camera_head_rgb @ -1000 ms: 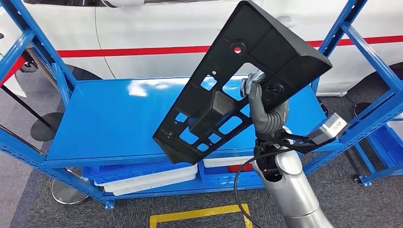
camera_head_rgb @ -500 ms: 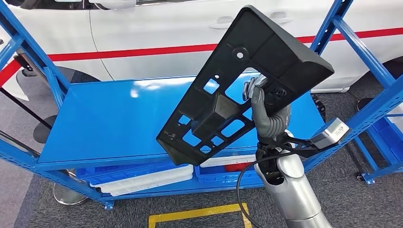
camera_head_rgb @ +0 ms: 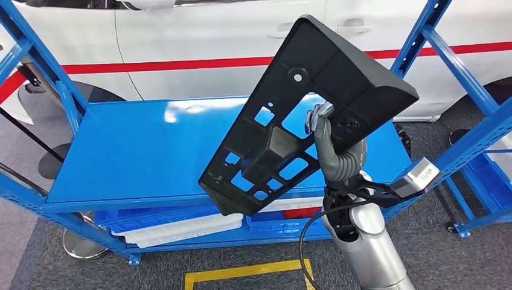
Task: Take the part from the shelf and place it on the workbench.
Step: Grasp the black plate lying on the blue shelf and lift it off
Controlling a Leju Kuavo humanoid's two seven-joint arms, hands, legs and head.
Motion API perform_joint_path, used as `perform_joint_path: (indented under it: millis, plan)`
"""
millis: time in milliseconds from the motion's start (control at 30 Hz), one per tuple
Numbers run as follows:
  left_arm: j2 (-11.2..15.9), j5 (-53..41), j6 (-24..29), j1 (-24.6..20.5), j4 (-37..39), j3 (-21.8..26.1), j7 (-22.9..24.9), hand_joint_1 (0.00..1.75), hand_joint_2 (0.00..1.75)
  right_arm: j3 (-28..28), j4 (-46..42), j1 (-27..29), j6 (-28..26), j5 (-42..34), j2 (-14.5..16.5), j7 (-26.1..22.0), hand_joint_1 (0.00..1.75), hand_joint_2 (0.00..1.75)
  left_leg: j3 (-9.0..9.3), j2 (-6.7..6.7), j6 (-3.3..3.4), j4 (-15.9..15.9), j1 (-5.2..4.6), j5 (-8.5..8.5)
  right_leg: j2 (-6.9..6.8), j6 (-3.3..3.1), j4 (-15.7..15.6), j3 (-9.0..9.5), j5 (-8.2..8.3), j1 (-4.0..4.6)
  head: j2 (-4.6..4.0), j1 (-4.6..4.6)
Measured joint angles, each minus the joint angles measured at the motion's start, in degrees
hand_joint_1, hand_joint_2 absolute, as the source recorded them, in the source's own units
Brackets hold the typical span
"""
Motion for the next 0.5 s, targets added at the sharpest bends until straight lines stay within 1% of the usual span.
perform_joint_path:
  millis: [33, 67, 100, 133, 167, 200, 233, 267, 300, 333, 367, 433, 467, 500]
  plan:
    - [0.00, -0.04, -0.05, -0.06, 0.00, 0.00, 0.00, 0.00, 0.00, -0.02, -0.10, 0.07, -0.17, 0.17, 0.01, 0.07, 1.75, 1.75, -0.12, 0.07, 0.08, -0.18, 0.05, 0.24, 0.01, 0.37, 3.08, -1.25, -1.99, -0.31, 0.00, 0.00]
    - [-0.01, -0.09, -0.10, -0.10, 0.00, 0.00, 0.00, 0.00, 0.00, -0.03, -0.16, 0.18, -0.30, 0.34, 0.02, 0.13, 1.75, 1.75, -0.34, 0.11, 0.11, -0.16, 0.08, 0.50, 0.00, 0.71, 6.84, -2.81, -4.14, -0.65, 0.00, -0.01]
    - [-0.02, -0.19, -0.17, -0.12, 0.00, 0.00, 0.00, 0.00, 0.00, -0.04, -0.19, 0.35, -0.40, 0.53, 0.03, 0.17, 1.75, 1.75, -0.62, 0.15, 0.03, -0.09, 0.14, 0.75, 0.00, 1.06, 10.44, -4.25, -5.82, -1.04, 0.00, -0.01]
    - [-0.03, -0.32, -0.25, -0.10, 0.00, 0.00, 0.00, 0.00, 0.00, -0.04, -0.20, 0.54, -0.45, 0.70, 0.04, 0.21, 1.75, 1.75, -0.94, 0.18, -0.13, 0.03, 0.23, 1.00, -0.02, 1.42, 12.60, -4.96, -6.49, -1.43, 0.00, -0.01]
    - [-0.05, -0.45, -0.34, -0.07, 0.00, 0.00, 0.00, 0.00, 0.00, -0.07, -0.22, 0.68, -0.47, 0.84, 0.08, 0.24, 1.75, 1.75, -1.28, 0.21, -0.33, 0.21, 0.39, 1.24, -0.05, 1.78, 12.55, -4.57, -5.99, -1.79, 0.00, -0.01]
    - [-0.08, -0.58, -0.44, -0.06, 0.00, 0.00, 0.00, 0.00, 0.00, -0.11, -0.27, 0.75, -0.49, 0.98, 0.12, 0.29, 1.75, 1.75, -1.65, 0.21, -0.55, 0.45, 0.61, 1.37, -0.08, 2.17, 10.31, -3.03, -4.58, -2.17, 0.00, -0.01]
    - [-0.09, -0.68, -0.52, -0.07, 0.00, 0.00, 0.00, 0.00, 0.00, -0.17, -0.34, 0.75, -0.50, 1.12, 0.18, 0.35, 1.75, 1.75, -2.01, 0.20, -0.82, 0.78, 0.84, 1.45, -0.11, 2.61, 6.34, -0.55, -2.81, -2.56, 0.00, -0.01]
    - [-0.08, -0.74, -0.58, -0.10, 0.00, -0.01, -0.01, 0.00, 0.00, -0.25, -0.42, 0.72, -0.50, 1.27, 0.26, 0.43, 1.75, 1.75, -2.42, 0.14, -1.20, 1.12, 0.98, 1.52, 0.01, 2.88, 2.50, 1.80, -1.62, -2.70, 0.00, -0.01]
    - [-0.07, -0.79, -0.63, -0.13, 0.00, -0.01, -0.01, 0.00, 0.00, -0.33, -0.54, 0.69, -0.51, 1.44, 0.36, 0.53, 1.75, 1.75, -2.73, 0.07, -1.62, 1.39, 1.05, 1.60, 0.22, 2.85, -0.28, 3.39, -0.76, -2.70, 0.00, -0.01]
    - [-0.05, -0.86, -0.67, -0.16, 0.00, -0.02, -0.04, 0.00, 0.00, -0.41, -0.63, 0.63, -0.52, 1.60, 0.46, 0.63, 1.75, 1.75, -2.98, -0.01, -2.11, 1.58, 1.00, 1.69, 0.42, 2.55, -1.90, 4.12, -0.60, -2.61, 0.00, -0.01]
    - [-0.05, -0.93, -0.73, -0.18, 0.00, -0.02, -0.07, 0.00, 0.00, -0.47, -0.69, 0.59, -0.53, 1.76, 0.59, 0.79, 1.75, 1.75, -3.14, -0.09, -2.62, 1.54, 0.93, 1.86, 0.64, 2.01, -2.15, 4.01, -0.72, -2.35, 0.00, -0.01]
    - [-0.07, -1.10, -0.84, -0.18, 0.00, -0.03, -0.09, 0.00, 0.00, -0.55, -0.79, 0.46, -0.55, 2.14, 0.87, 1.13, 1.75, 1.75, -3.30, -0.13, -3.48, 1.49, 1.01, 2.02, 0.63, 0.75, -2.44, 3.55, -0.37, -2.35, 0.00, -0.01]
    - [-0.06, -1.16, -0.89, -0.15, 0.00, -0.04, -0.08, 0.00, 0.00, -0.56, -0.82, 0.42, -0.55, 2.34, 1.06, 1.28, 1.75, 1.75, -3.58, -0.11, -3.78, 2.09, 1.11, 1.27, 0.53, 0.16, -2.50, 3.35, 0.05, -2.35, 0.00, -0.01]
    - [-0.05, -1.21, -0.91, -0.15, 0.00, -0.04, -0.07, 0.00, 0.00, -0.56, -0.85, 0.37, -0.55, 2.53, 1.26, 1.37, 1.75, 1.75, -4.21, -0.07, -3.95, 3.85, 1.20, -0.40, 0.40, -0.41, -2.60, 3.10, 0.50, -2.36, 0.00, -0.01]
